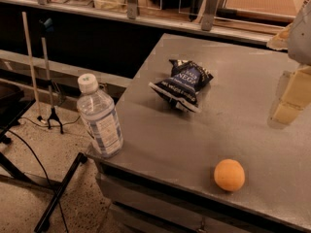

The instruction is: Move blue chip bag near blue plastic bottle

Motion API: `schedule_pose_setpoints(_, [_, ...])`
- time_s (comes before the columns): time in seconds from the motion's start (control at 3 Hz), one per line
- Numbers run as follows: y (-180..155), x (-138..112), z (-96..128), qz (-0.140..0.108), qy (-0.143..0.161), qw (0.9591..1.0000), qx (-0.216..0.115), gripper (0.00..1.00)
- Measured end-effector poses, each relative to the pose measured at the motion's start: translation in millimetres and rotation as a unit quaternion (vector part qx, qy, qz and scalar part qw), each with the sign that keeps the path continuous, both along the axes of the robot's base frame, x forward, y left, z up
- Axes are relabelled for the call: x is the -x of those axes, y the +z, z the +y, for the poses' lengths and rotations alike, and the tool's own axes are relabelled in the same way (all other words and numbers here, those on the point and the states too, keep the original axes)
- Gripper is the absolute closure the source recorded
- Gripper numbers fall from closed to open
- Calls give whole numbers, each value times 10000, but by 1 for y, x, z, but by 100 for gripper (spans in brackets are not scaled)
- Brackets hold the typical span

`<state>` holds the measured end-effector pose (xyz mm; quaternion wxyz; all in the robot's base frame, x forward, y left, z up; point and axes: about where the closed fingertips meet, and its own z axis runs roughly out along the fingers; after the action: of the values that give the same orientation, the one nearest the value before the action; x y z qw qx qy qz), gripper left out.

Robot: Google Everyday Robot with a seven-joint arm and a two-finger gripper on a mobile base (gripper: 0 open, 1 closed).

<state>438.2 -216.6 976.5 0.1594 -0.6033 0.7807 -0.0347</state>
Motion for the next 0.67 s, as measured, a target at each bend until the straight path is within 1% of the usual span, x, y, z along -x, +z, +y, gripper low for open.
schedule_pose_setpoints(0.33, [0,0,0,0,1,10000,0,0])
schedule_pose_setpoints(0.67, [2,-13,19,-277,786,9962,262,0])
